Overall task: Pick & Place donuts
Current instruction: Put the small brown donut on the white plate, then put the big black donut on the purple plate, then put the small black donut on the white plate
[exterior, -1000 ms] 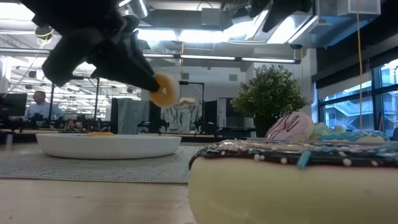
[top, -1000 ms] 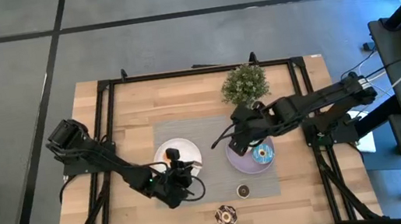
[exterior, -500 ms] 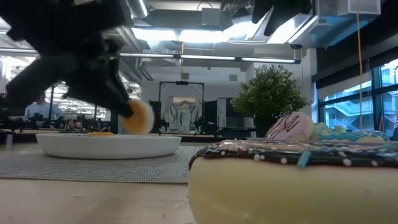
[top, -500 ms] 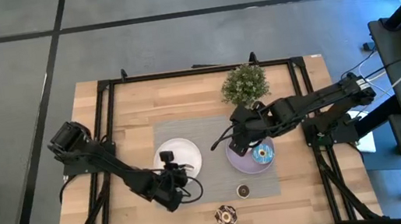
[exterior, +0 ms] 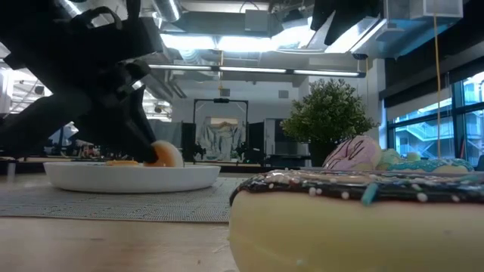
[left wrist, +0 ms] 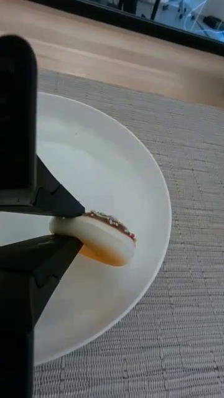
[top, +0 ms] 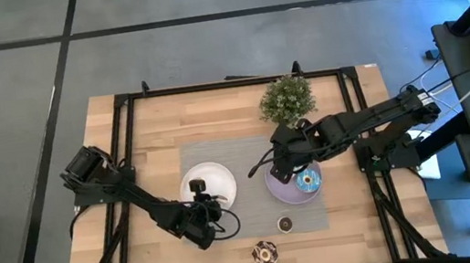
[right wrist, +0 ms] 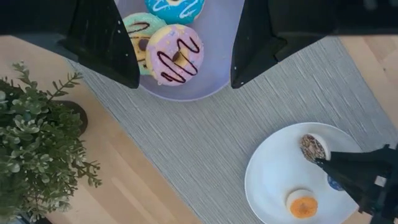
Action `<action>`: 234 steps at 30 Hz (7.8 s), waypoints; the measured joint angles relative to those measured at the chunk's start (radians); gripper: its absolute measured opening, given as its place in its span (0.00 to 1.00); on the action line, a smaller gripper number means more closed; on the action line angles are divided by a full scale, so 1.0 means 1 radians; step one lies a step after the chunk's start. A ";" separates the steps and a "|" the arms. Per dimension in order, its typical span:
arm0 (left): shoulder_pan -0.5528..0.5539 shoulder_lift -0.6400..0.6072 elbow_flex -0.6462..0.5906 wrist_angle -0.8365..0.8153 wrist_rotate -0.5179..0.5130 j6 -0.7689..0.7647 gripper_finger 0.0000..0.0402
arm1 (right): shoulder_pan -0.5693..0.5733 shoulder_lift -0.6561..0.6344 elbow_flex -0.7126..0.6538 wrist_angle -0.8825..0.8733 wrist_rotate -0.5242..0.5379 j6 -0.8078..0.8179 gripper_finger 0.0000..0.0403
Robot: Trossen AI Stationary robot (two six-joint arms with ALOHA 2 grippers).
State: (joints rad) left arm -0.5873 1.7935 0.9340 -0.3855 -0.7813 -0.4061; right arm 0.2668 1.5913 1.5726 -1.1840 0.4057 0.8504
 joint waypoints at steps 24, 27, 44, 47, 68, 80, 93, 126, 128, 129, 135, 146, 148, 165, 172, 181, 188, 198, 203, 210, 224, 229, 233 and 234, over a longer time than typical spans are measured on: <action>0.000 0.000 0.000 0.000 0.078 0.007 0.26 | 0.000 0.000 0.000 -0.005 -0.017 -0.003 0.63; 0.000 0.000 0.000 -0.001 0.079 0.009 0.30 | 0.000 0.000 0.000 -0.005 -0.020 0.002 0.63; 0.000 -0.039 0.000 -0.047 0.209 0.053 0.40 | 0.000 0.000 0.000 -0.003 -0.043 -0.018 0.63; 0.000 -0.070 0.000 -0.046 0.208 0.053 0.40 | 0.000 0.000 0.000 -0.003 -0.043 -0.018 0.63; -0.031 -0.245 0.000 0.242 0.336 -0.179 0.40 | 0.144 0.006 -0.211 0.521 -0.227 -0.122 0.63; -0.082 -0.245 0.000 0.318 0.173 -0.176 0.39 | 0.311 0.229 -0.356 0.961 -0.221 -0.248 0.63; -0.080 -0.245 0.000 0.315 0.253 -0.194 0.38 | 0.335 0.472 -0.127 0.755 -0.216 -0.249 0.63; -0.092 -0.244 0.000 0.307 0.252 -0.217 0.38 | 0.330 0.552 -0.094 0.746 -0.359 -0.150 0.20; -0.092 -0.244 0.000 0.307 0.252 -0.230 0.38 | 0.326 0.539 -0.095 0.726 -0.366 -0.161 0.19; -0.092 -0.244 0.000 0.307 0.252 -0.235 0.38 | 0.324 0.529 -0.096 0.720 -0.369 -0.171 0.19; -0.093 -0.244 0.000 0.305 0.277 -0.235 0.38 | 0.284 0.422 -0.096 0.558 -0.359 -0.203 0.19; -0.091 -0.244 0.000 0.306 0.276 -0.235 0.38 | 0.206 0.199 -0.096 0.015 -0.067 -0.156 0.19; -0.090 -0.244 0.000 0.306 0.273 -0.235 0.38 | 0.196 0.180 -0.105 -0.037 -0.047 -0.150 0.19; -0.077 -0.244 0.000 0.304 0.267 -0.235 0.38 | 0.158 0.168 -0.356 0.177 -0.085 -0.094 0.19; -0.077 -0.244 0.000 0.304 0.267 -0.235 0.38 | 0.158 0.168 -0.401 0.257 -0.085 -0.092 0.19; -0.077 -0.244 0.000 0.304 0.267 -0.235 0.38 | 0.159 0.168 -0.417 0.262 -0.110 -0.091 0.19; -0.077 -0.244 0.000 0.304 0.273 -0.235 0.38 | 0.158 0.168 -0.417 0.261 -0.112 -0.089 0.31; -0.077 -0.244 0.000 0.304 0.274 -0.235 0.38 | 0.158 0.167 -0.417 0.255 -0.145 -0.066 0.52; -0.077 -0.244 0.000 0.304 0.275 -0.235 0.38 | 0.158 0.163 -0.417 0.255 -0.145 -0.067 0.53; -0.077 -0.244 0.000 0.306 0.275 -0.221 0.38 | 0.155 0.163 -0.342 0.153 -0.116 -0.066 0.53; -0.069 -0.244 0.000 0.349 0.255 -0.180 0.38 | 0.182 0.144 -0.117 0.070 -0.084 -0.051 0.53; -0.055 -0.244 0.000 0.453 0.250 -0.164 0.38 | 0.258 0.100 -0.094 0.133 -0.052 -0.097 0.53; -0.051 -0.244 0.000 0.550 0.250 -0.113 0.38 | 0.336 0.014 -0.163 0.213 -0.056 -0.071 0.53; -0.051 -0.243 0.000 0.568 0.250 -0.099 0.38 | 0.354 -0.005 -0.187 0.247 -0.057 -0.065 0.53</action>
State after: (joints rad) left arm -0.6388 1.5501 0.9340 0.1822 -0.5316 -0.5054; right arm 0.6209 1.5867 1.3859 -0.9373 0.3488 0.7849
